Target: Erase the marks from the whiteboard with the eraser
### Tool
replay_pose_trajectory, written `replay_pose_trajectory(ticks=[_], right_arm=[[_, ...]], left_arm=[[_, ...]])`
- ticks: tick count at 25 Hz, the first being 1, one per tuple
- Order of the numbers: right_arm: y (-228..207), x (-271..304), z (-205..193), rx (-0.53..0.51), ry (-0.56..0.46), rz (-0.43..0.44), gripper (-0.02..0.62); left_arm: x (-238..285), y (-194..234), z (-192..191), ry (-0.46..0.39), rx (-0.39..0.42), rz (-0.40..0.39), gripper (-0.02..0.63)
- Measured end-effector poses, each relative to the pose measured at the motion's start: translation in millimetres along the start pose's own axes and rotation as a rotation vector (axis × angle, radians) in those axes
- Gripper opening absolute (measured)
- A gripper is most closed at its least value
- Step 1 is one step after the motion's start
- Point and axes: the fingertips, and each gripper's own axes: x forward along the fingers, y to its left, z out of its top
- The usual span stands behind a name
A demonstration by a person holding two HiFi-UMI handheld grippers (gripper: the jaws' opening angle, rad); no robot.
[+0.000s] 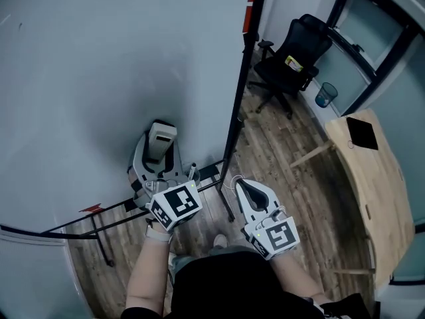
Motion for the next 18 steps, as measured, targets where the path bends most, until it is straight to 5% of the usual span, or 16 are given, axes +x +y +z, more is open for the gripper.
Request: replay_pose_trajectory(ticks=[5, 11, 18], right_arm=[[-17, -24, -7, 0.008, 0.006, -0.062, 0.029], [-5, -19, -11, 0.029, 0.016, -0.056, 0.029], [61, 26, -18, 0.04, 0.056, 0.067, 0.029]], left_arm=[[-9, -54, -14, 0.019, -0.12, -0.176, 0.264], [-40, -58, -44, 0.01, -0.291, -0.337, 0.264], [-90, -5, -101, 0.051, -0.394, -0.348, 0.264]])
